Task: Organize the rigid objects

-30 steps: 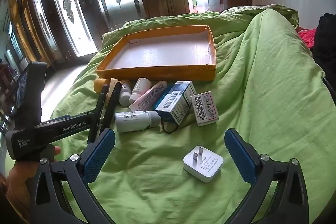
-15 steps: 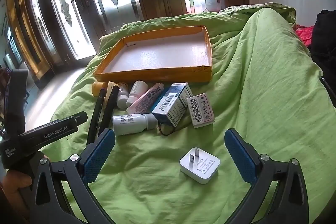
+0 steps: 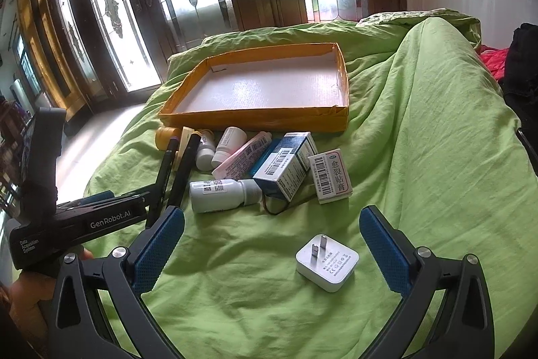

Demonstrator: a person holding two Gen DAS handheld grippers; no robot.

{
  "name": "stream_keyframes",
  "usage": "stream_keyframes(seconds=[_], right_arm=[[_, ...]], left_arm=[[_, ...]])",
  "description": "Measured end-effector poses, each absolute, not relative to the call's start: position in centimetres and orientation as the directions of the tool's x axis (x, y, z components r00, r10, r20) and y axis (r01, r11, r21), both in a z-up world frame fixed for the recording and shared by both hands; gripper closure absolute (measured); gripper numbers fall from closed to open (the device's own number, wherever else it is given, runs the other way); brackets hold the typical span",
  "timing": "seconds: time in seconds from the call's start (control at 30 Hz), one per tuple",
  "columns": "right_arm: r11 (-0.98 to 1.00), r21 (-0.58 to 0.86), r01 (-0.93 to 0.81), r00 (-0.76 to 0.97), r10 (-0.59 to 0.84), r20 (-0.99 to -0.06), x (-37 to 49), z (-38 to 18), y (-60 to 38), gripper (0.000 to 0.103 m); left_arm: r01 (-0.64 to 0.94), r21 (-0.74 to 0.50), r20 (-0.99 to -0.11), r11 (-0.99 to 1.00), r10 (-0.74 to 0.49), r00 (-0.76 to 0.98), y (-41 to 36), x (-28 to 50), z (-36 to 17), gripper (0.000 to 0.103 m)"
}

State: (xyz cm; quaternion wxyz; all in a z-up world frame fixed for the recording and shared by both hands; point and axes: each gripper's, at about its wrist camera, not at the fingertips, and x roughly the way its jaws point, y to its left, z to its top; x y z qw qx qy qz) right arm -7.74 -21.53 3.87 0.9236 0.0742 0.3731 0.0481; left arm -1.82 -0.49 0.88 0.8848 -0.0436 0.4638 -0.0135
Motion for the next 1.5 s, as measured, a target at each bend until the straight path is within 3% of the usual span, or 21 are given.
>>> stream_keyframes(seconds=[1.5], right_arm=[[0.980,0.191,-0.052,0.700,0.172,-0.693,-7.7,4.0,-22.0,0.001]], left_arm=[[-0.074,-0.112,-0.806,0.991,-0.047,0.590,1.3,-1.3,1.4,0.016]])
